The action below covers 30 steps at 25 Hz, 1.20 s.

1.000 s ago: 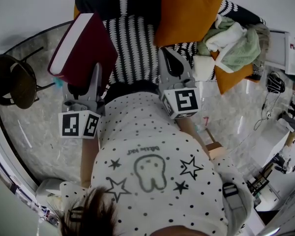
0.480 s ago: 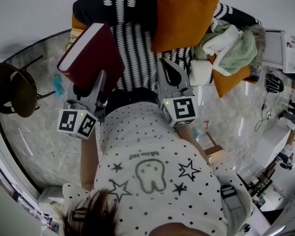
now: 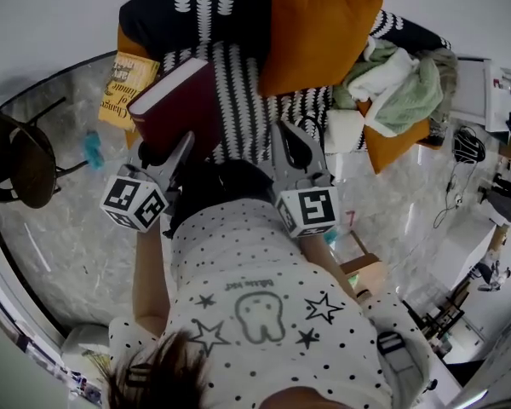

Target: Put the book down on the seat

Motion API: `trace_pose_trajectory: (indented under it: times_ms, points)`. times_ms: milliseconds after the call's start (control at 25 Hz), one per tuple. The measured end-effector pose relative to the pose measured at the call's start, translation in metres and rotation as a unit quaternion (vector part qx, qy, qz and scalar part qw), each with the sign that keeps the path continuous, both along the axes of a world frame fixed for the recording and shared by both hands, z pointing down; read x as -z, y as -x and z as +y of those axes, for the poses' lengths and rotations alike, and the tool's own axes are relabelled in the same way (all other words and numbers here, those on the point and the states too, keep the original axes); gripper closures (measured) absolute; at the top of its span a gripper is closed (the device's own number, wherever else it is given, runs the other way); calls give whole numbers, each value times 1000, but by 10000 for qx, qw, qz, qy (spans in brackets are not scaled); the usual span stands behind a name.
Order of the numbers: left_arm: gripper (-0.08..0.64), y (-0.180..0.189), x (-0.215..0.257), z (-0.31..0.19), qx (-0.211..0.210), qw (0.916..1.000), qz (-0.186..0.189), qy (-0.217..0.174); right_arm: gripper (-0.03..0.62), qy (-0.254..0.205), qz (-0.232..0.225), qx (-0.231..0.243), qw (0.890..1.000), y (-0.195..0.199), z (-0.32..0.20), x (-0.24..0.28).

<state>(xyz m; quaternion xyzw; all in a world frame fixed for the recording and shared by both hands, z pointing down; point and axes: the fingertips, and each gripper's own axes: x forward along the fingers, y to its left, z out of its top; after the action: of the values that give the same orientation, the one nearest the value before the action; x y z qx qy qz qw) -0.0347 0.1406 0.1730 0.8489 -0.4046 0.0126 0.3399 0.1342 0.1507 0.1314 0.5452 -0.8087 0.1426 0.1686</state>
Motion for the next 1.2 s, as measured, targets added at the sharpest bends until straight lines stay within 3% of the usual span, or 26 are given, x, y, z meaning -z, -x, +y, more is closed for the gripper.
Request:
trace_pose_trajectory:
  times_ms: [520,1200]
  points:
    - [327,-21,-67,-18,-66,9959,575,697,591,176,0,-100,9998,-2,9,-19]
    - [328,-38,-168,-28,-35,9880,686,1380,591,594,121,-4,9982,8,16,-64]
